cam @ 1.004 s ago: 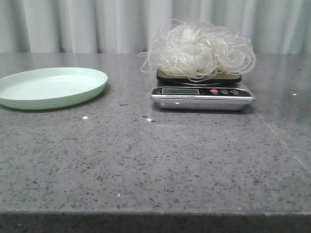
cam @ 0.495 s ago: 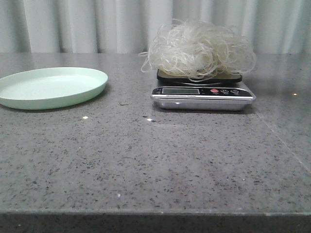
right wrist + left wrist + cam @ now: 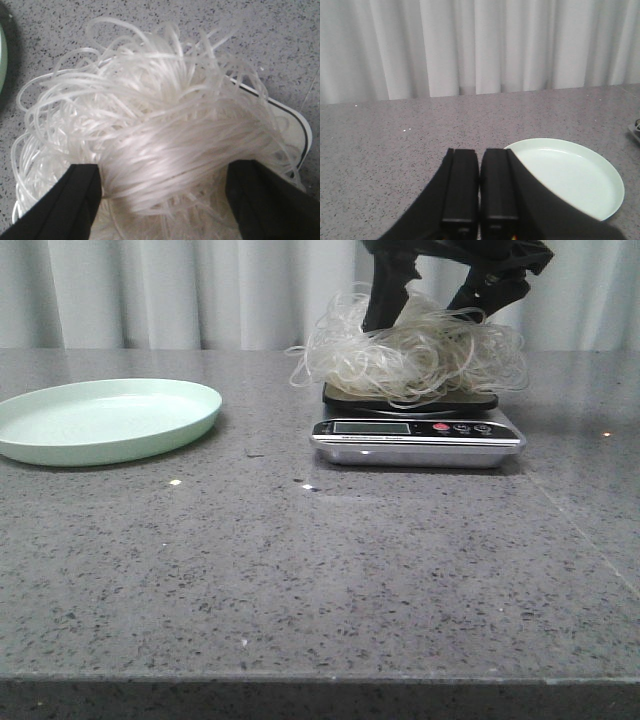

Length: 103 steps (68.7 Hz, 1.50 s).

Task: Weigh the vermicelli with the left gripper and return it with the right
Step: 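Lower the right gripper onto the vermicelli and grasp it, then lift the vermicelli off the scale with the right gripper toward the plate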

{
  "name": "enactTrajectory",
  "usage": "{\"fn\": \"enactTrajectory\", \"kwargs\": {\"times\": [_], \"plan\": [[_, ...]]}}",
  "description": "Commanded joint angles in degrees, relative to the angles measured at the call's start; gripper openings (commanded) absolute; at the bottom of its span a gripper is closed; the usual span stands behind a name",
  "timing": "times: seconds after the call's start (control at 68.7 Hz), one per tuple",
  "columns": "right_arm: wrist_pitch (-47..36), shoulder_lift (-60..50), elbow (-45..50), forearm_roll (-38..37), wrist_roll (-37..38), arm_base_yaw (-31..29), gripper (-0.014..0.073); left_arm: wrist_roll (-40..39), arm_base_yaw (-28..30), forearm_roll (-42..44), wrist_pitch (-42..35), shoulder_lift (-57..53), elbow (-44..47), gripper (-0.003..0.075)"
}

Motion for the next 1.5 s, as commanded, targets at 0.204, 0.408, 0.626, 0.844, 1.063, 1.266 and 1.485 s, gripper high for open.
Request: {"fn": "enactTrajectory", "kwargs": {"times": [0.204,0.408,0.626,0.844,1.063,1.266,1.485], "plan": [[-0.21,-1.48,-1.38,-0.04,-0.43,0.07,0.0181,-0.69,0.15,-0.59,-4.79,0.31,-1.54,0.0136],[0.35,-1.48,-1.8,-0.04,-0.43,0.07,0.015,-0.69,0.15,-0.59,-4.79,0.31,-1.54,0.0136],[5.23,-2.43,-6.45,-0.04,-0.43,0.07,0.015,-0.69,0.15,-0.59,-4.79,0.31,-1.54,0.0136],[8.16,-5.51,-12.75,-0.04,-0.43,0.12,0.015,-0.69,0.15,-0.59,-4.79,0.31,-1.54,0.0136],[9.63,-7.76,-20.58,1.78,-0.43,2.44,0.015,-0.69,0.15,-0.59,-4.79,0.31,-1.54,0.0136],[4.03,-7.69,-23.29,3.78,-0.43,9.79,0.015,-0.69,0.15,-0.59,-4.79,0.31,-1.54,0.0136],[-4.69,-4.01,-23.29,3.83,-0.43,18.37,0.015,-0.69,0.15,-0.59,-4.79,0.31,-1.54,0.0136]]}}
